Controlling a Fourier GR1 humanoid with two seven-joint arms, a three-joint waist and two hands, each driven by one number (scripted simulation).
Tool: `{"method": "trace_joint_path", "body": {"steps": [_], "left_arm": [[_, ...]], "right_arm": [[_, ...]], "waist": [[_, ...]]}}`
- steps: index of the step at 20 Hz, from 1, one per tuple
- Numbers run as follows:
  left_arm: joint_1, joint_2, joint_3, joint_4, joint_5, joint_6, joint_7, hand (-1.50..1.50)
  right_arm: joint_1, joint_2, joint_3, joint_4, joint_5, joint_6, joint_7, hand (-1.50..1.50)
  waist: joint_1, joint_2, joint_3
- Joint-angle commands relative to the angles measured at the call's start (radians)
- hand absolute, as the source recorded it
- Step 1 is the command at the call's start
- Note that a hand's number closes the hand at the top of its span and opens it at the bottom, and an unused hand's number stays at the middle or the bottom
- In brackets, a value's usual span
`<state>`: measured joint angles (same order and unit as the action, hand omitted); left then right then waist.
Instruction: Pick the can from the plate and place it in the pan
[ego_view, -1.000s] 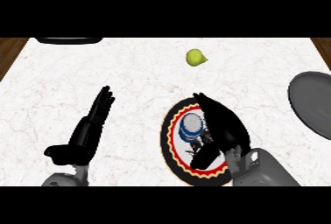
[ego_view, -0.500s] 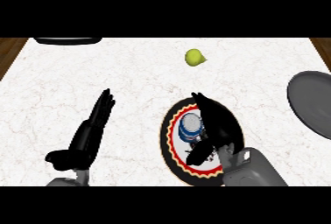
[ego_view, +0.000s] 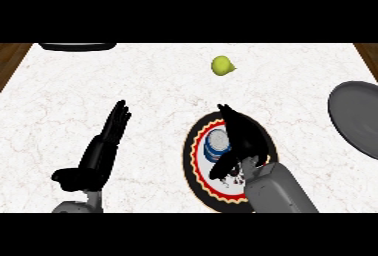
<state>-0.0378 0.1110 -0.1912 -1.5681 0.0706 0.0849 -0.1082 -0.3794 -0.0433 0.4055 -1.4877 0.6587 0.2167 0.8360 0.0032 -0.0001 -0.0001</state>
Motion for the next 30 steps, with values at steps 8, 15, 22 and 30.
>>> {"method": "trace_joint_path", "body": {"steps": [8,15,22,30], "left_arm": [[0.000,0.002,0.028,-0.028,-0.006,-0.030,0.027,0.00],[0.024,-0.012,0.048,-0.023,-0.020,-0.049,0.002,0.00],[0.025,-0.066,0.006,0.012,-0.080,-0.007,-0.021,0.00],[0.026,-0.056,0.035,0.024,-0.058,-0.029,-0.029,0.00]], "right_arm": [[-0.022,-0.011,0.032,0.199,0.020,0.069,-0.155,1.50],[0.014,0.021,0.040,0.166,0.142,0.018,-0.176,1.50],[-0.024,-0.016,-0.011,0.146,0.237,-0.083,-0.213,1.50],[0.097,-0.126,-0.054,-0.098,0.347,-0.154,-0.135,1.50]], "waist": [[0.001,0.001,0.000],[-0.001,0.000,0.000],[-0.004,0.000,0.000],[-0.012,-0.002,0.000]]}}
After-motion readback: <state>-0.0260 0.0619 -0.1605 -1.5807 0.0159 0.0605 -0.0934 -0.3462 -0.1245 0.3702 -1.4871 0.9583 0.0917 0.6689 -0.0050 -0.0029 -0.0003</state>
